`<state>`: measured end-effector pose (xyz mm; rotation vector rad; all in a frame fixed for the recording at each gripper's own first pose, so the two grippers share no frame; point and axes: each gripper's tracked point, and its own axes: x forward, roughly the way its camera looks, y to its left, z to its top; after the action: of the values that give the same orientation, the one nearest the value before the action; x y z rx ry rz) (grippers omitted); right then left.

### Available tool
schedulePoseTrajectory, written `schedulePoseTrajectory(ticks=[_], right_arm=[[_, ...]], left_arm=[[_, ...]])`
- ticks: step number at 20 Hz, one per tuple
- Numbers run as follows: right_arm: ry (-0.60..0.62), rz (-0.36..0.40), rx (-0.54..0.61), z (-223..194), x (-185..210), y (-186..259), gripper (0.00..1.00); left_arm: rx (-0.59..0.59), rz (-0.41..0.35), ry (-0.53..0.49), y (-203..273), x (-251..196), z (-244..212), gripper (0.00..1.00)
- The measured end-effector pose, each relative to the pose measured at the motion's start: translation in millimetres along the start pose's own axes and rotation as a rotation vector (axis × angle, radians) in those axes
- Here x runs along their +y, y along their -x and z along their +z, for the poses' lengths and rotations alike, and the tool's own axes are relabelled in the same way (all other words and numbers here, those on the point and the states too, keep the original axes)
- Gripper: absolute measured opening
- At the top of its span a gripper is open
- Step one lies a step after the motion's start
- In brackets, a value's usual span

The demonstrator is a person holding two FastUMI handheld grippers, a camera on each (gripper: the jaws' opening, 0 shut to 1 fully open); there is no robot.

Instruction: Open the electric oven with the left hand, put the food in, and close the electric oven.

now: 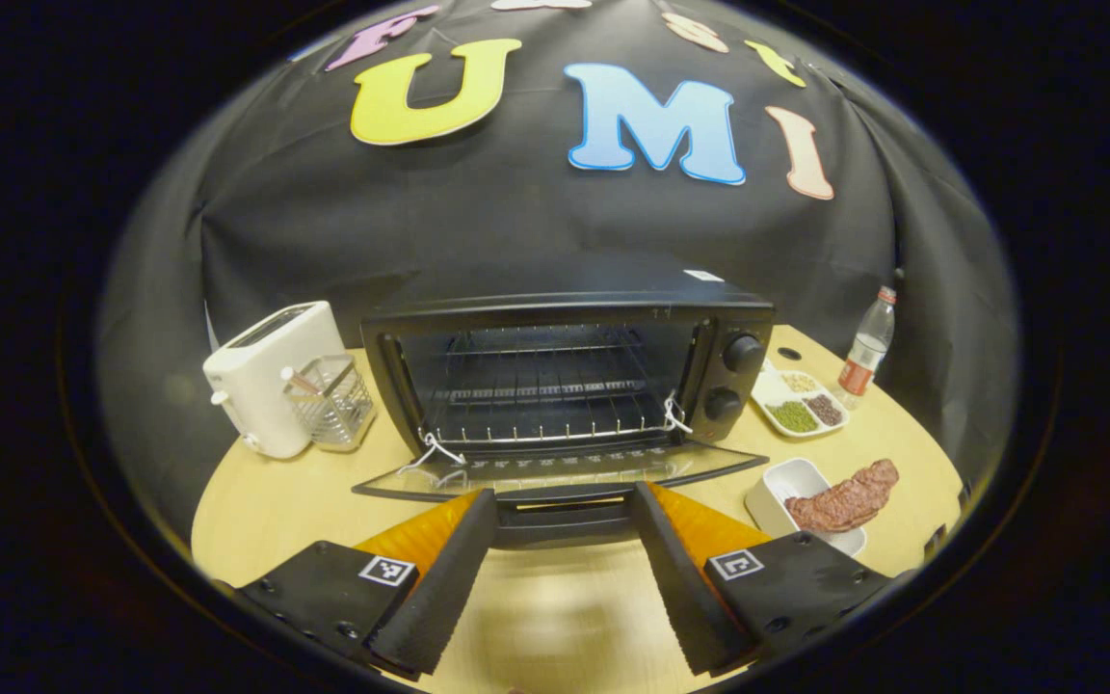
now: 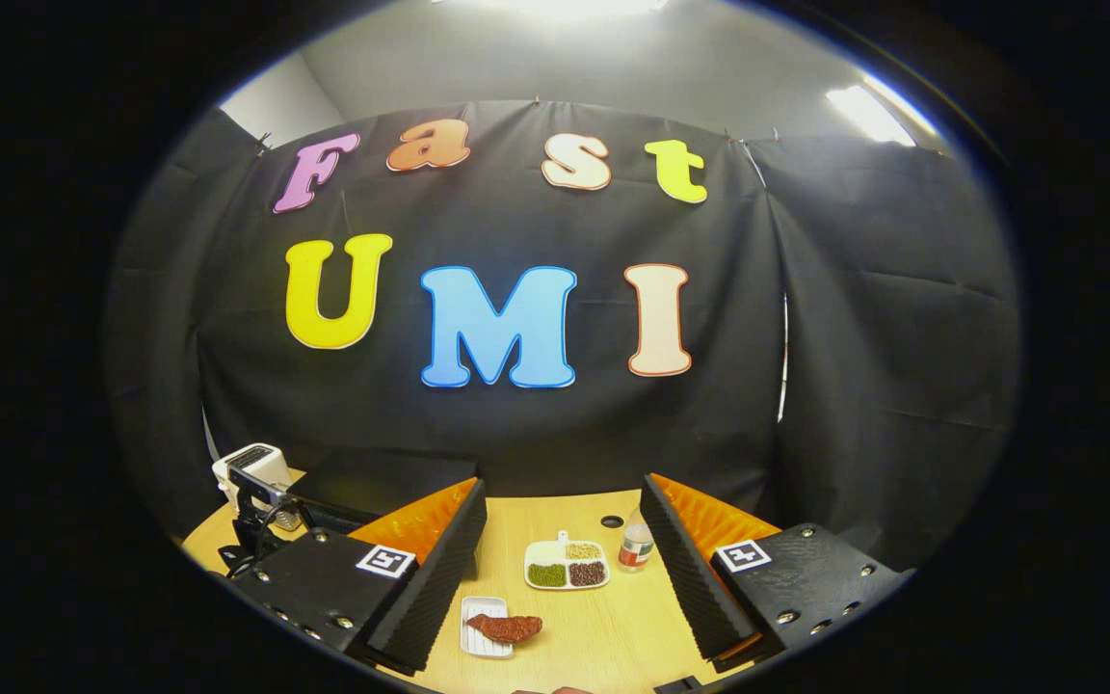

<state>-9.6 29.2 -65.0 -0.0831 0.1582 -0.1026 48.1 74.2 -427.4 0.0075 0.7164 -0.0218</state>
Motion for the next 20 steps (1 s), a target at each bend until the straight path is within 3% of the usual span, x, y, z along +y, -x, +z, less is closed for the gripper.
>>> schedulePoseTrajectory(ticks=[1, 2, 5, 7, 9, 11, 12, 14, 17, 18, 20], right_arm=[[0.007, -0.006, 0.001, -1, 2, 3, 0.98], [0.014, -0.009, 0.006, -2, 4, 7, 0.98], [0.023, -0.004, 0.026, -10, 10, 16, 0.98], [0.015, 0.002, 0.040, -14, 13, 17, 0.98], [0.006, 0.011, 0.047, -16, 16, 15, 0.98], [-0.004, 0.029, 0.055, -19, 18, 8, 0.98], [-0.008, 0.036, 0.060, -21, 18, 4, 0.98], [-0.026, 0.058, 0.073, -27, 18, -8, 0.98], [-0.054, 0.113, 0.112, -43, 19, -28, 0.98], [-0.076, 0.149, 0.123, -48, 22, -34, 0.98], [-0.104, 0.195, 0.159, -63, 22, -49, 0.98]], left_arm=[[0.001, -0.004, 0.007, 0, 0, -4, 0.95], [0.000, -0.009, 0.015, 1, -1, -9, 1.00], [0.025, -0.016, 0.015, 0, -2, -30, 1.00], [0.058, 0.000, 0.032, -4, 4, -47, 0.95], [0.090, 0.023, 0.063, -5, 15, -58, 1.00], [0.081, 0.042, 0.088, -1, 24, -53, 0.95], [0.060, 0.045, 0.097, 5, 27, -45, 1.00], [0.000, 0.058, 0.098, 22, 34, -20, 0.95], [-0.150, 0.062, 0.103, 63, 36, 46, 1.00], [-0.211, 0.062, 0.099, 80, 36, 71, 0.95], [-0.319, 0.068, 0.084, 113, 39, 120, 0.95]])
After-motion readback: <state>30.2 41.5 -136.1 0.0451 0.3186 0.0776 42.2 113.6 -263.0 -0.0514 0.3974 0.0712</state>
